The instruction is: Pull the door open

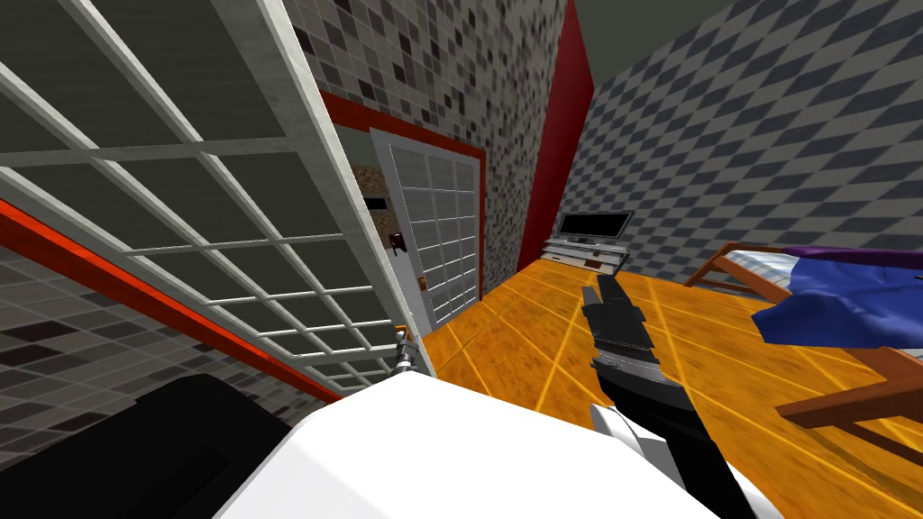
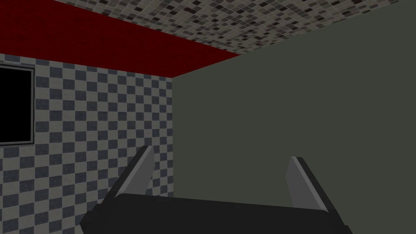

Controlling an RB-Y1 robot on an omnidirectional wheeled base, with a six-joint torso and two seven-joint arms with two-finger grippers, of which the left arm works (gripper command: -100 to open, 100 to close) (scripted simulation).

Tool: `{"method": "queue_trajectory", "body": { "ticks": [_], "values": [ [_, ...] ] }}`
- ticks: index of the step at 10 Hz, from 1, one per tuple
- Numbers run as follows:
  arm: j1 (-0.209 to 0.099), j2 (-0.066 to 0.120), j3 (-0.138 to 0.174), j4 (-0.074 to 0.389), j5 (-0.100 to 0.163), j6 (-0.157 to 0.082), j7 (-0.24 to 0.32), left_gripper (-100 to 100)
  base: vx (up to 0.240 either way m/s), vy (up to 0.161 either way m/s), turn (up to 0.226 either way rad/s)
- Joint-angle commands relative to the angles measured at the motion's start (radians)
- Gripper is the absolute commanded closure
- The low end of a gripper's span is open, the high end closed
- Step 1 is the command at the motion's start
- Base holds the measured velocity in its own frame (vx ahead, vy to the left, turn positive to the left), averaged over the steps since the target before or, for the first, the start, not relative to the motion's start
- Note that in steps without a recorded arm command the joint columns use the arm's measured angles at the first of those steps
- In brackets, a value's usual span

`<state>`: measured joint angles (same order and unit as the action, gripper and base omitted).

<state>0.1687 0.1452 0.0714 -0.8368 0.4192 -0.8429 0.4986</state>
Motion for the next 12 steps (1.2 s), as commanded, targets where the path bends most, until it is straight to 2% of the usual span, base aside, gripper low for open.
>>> {"method": "queue_trajectory", "body": {
  "ticks": [1,3,4,6,7,8,9,11,12],
  "values": [
    [0.003,0.013,0.012,-0.003,0.017,-0.004,0.03,-100,-0.068,0.023,-0.038],
    [0.0,0.014,-0.008,-0.011,0.05,-0.005,0.092,-100,-0.071,0.033,-0.065],
    [0.0,0.014,-0.008,-0.011,0.05,-0.005,0.105,-100,-0.062,0.036,-0.044],
    [-0.004,0.014,-0.029,-0.019,0.083,-0.007,0.166,-100,-0.071,0.026,-0.074],
    [-0.004,0.014,-0.029,-0.019,0.083,-0.007,0.181,-100,-0.068,0.014,-0.034],
    [-0.006,0.014,-0.039,-0.023,0.099,-0.008,0.212,-100,-0.06,0.02,-0.057],
    [-0.006,0.014,-0.039,-0.023,0.099,-0.008,0.219,-100,-0.047,0.019,-0.037],
    [-0.01,0.015,-0.06,-0.031,0.132,-0.01,0.28,-100,-0.071,0.017,-0.066],
    [-0.01,0.015,-0.06,-0.031,0.132,-0.01,0.295,-100,-0.065,0.022,-0.052]
  ]
}}
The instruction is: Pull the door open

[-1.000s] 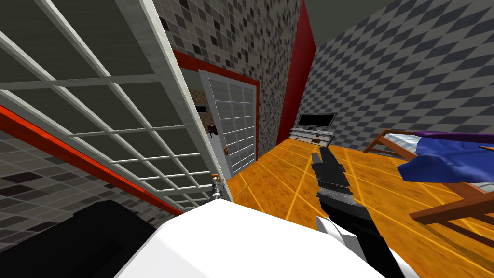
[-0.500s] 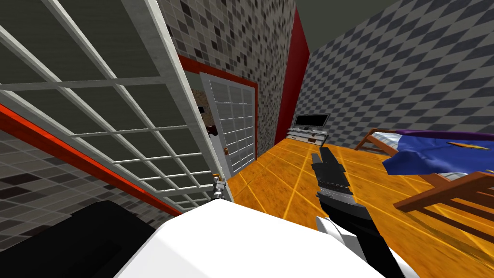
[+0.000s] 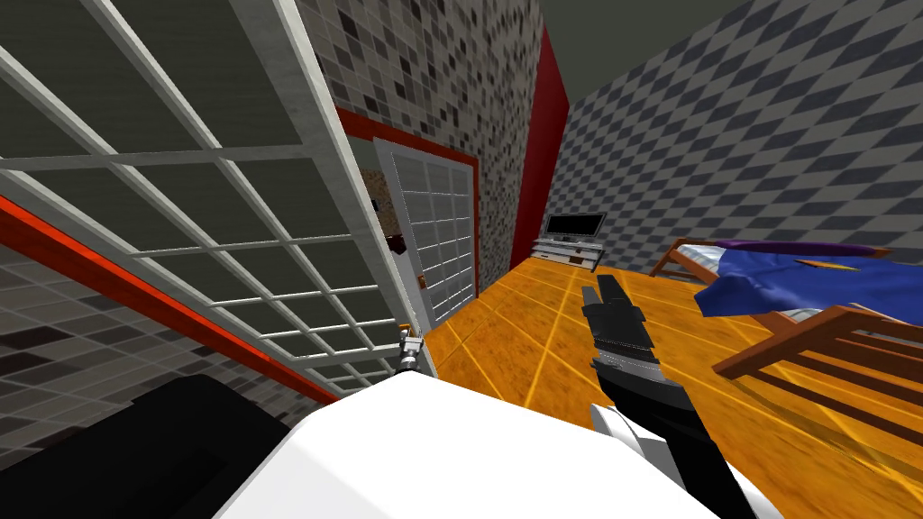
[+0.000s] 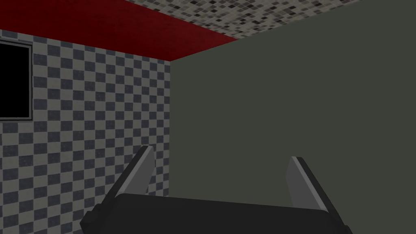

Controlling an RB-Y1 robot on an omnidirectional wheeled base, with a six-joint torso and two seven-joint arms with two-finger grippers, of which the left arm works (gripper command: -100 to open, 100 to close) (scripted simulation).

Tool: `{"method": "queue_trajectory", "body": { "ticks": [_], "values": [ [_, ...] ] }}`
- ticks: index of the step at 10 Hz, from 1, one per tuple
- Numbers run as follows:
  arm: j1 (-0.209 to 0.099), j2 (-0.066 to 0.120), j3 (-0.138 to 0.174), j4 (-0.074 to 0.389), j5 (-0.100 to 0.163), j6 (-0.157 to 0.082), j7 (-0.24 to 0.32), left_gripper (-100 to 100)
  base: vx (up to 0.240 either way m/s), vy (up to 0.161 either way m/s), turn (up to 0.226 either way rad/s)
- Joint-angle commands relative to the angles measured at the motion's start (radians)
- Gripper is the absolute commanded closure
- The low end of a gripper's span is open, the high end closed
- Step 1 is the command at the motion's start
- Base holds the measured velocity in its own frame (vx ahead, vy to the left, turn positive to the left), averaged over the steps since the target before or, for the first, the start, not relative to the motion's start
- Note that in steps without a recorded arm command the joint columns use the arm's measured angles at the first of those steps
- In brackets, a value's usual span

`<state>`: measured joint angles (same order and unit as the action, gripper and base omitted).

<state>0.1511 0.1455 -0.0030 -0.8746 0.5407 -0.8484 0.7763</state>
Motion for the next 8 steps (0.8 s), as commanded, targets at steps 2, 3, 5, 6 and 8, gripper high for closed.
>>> {"method": "queue_trajectory", "body": {
  "ticks": [2,3,5,6,8],
  "values": [
    [0.003,0.015,-0.006,-0.001,0.042,-0.006,0.078,-100,-0.071,0.028,-0.07],
    [0.003,0.015,-0.006,-0.001,0.042,-0.006,0.091,-100,-0.063,0.021,-0.041],
    [0.0,0.015,-0.025,-0.009,0.073,-0.008,0.154,-100,-0.079,0.016,-0.062],
    [0.0,0.015,-0.025,-0.009,0.073,-0.008,0.161,-100,-0.059,0.011,-0.033],
    [-0.004,0.016,-0.043,-0.015,0.101,-0.01,0.218,-100,-0.079,0.008,-0.062]
  ]
}}
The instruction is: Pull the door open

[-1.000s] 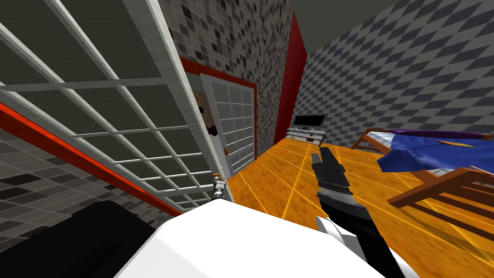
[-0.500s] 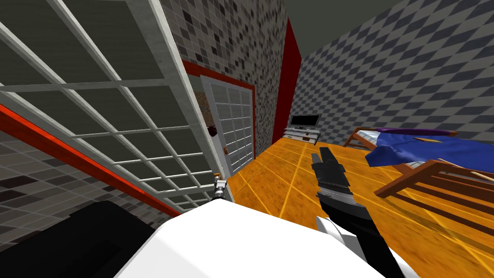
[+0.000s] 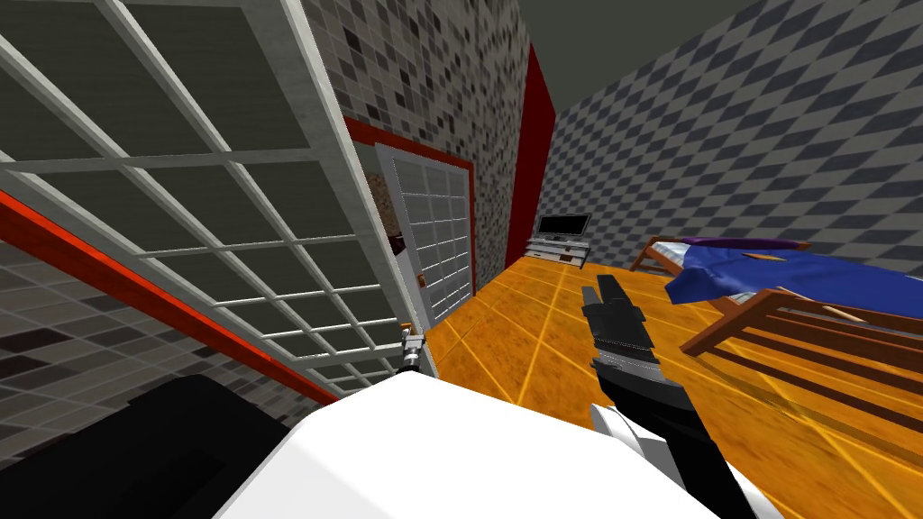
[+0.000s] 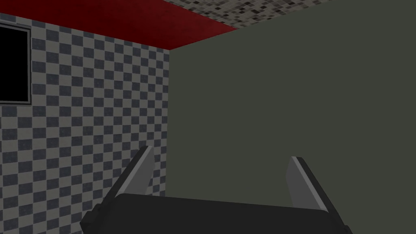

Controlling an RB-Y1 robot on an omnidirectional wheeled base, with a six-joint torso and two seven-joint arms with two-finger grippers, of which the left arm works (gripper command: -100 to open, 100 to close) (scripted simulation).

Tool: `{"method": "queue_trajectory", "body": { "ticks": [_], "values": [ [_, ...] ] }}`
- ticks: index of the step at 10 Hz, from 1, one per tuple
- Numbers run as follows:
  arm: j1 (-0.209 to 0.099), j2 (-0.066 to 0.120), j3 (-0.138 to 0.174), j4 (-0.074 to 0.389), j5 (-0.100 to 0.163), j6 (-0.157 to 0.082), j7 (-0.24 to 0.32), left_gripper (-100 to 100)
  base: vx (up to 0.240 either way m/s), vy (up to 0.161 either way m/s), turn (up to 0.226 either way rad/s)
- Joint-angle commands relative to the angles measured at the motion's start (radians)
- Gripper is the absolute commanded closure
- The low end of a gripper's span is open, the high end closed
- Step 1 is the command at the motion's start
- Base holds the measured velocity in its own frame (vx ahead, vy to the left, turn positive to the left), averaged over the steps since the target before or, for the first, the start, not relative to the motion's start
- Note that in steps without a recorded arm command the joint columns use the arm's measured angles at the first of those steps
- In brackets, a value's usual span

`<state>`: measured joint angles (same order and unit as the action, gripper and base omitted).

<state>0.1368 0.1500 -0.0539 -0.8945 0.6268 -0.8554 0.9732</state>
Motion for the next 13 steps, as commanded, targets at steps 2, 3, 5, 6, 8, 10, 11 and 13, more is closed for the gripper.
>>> {"method": "queue_trajectory", "body": {
  "ticks": [2,3,5,6,8,10,11,13],
  "values": [
    [0.009,0.012,-0.001,0.001,0.029,-0.003,0.061,-100,-0.057,0.006,-0.032],
    [0.007,0.012,-0.008,-0.002,0.041,-0.004,0.089,-100,-0.079,0.022,-0.069],
    [0.005,0.012,-0.023,-0.007,0.063,-0.005,0.141,-100,-0.093,0.023,-0.073],
    [0.003,0.012,-0.029,-0.01,0.072,-0.006,0.163,-100,-0.072,0.009,-0.049],
    [0.001,0.012,-0.043,-0.015,0.095,-0.007,0.215,-100,-0.088,0.007,-0.056],
    [-0.001,0.013,-0.05,-0.018,0.107,-0.008,0.242,-100,-0.075,0.004,-0.042],
    [-0.013,0.005,-0.059,-0.023,0.096,-0.009,0.23,-100,-0.025,-0.017,-0.056],
    [0.006,0.033,-0.065,-0.003,0.097,-0.043,0.279,-100,0.009,-0.004,-0.142]
  ]
}}
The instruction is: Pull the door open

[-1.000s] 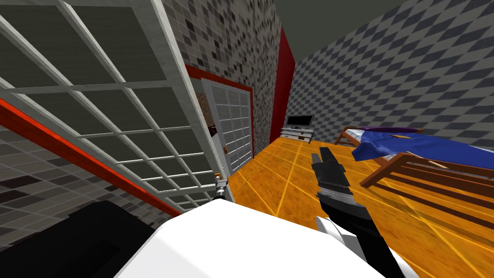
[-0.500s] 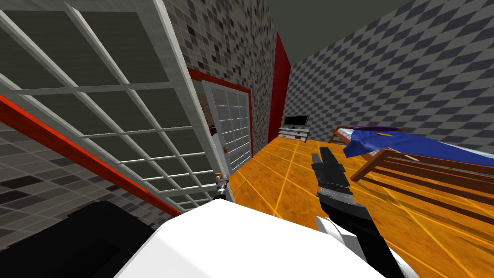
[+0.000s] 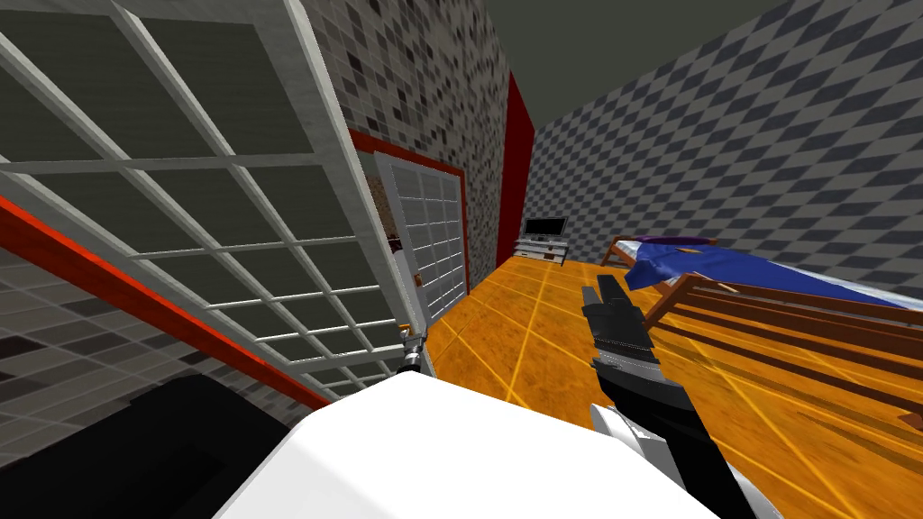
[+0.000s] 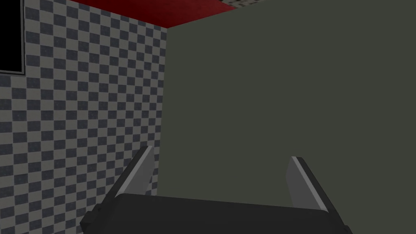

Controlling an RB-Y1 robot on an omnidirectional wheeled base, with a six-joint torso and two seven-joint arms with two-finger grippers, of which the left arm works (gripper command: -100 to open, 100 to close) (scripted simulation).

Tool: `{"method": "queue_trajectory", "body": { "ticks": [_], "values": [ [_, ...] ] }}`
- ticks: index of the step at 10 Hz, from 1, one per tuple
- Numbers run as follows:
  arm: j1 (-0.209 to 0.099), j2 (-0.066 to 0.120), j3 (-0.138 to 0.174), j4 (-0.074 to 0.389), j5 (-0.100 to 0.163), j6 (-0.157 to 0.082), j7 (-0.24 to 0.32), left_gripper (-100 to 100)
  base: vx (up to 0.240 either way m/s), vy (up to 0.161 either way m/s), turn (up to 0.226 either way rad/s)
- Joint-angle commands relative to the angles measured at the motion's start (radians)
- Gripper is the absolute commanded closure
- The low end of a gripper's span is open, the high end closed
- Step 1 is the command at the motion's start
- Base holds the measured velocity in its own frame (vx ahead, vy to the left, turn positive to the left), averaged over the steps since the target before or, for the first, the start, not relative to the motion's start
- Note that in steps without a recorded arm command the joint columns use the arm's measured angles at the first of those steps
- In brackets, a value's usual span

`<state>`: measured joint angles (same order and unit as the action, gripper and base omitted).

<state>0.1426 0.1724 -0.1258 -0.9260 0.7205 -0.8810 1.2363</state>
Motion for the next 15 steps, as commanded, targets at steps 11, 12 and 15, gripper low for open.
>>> {"method": "queue_trajectory", "body": {
  "ticks": [11,12,15],
  "values": [
    [0.033,0.068,-0.004,0.06,0.001,-0.081,0.103,100,0.012,0.01,-0.038],
    [0.033,0.068,-0.004,0.06,0.001,-0.081,0.103,100,-0.001,0.011,-0.012],
    [0.033,0.068,-0.004,0.06,0.001,-0.081,0.103,100,0.0,0.001,-0.005]
  ]
}}
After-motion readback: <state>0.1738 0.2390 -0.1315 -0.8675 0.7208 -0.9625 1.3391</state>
